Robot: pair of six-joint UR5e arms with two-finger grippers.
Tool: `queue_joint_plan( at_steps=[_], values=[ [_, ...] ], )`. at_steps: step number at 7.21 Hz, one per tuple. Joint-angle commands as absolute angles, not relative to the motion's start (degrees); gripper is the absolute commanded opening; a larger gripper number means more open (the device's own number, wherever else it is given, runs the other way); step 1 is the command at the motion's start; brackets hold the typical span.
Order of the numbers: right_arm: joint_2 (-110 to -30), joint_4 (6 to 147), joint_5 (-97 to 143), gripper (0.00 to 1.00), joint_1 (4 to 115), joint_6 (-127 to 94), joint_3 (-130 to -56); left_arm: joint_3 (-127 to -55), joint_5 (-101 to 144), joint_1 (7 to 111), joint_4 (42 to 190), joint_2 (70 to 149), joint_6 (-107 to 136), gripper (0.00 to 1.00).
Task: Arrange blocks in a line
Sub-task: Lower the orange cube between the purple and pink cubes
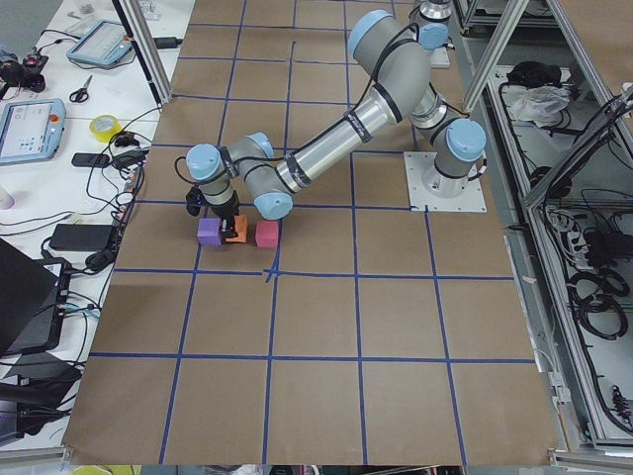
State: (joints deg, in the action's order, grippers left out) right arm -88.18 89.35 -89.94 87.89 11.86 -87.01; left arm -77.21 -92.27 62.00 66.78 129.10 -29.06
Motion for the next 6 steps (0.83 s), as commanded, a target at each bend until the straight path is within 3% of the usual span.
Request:
queue_joint_plan(
  at_steps=[1,6],
  values=[
    [-87.98,89.38,-90.09,1.0,87.89,11.87,-87.01,-77.17,-92.29,60.83,66.62,129.9,-29.0,0.0],
    [-87.71,88.51,-89.99,1.0,87.89,10.64,-87.19,-79.01,-91.49,60.82,67.05,128.94,-28.39,0.0]
  ],
)
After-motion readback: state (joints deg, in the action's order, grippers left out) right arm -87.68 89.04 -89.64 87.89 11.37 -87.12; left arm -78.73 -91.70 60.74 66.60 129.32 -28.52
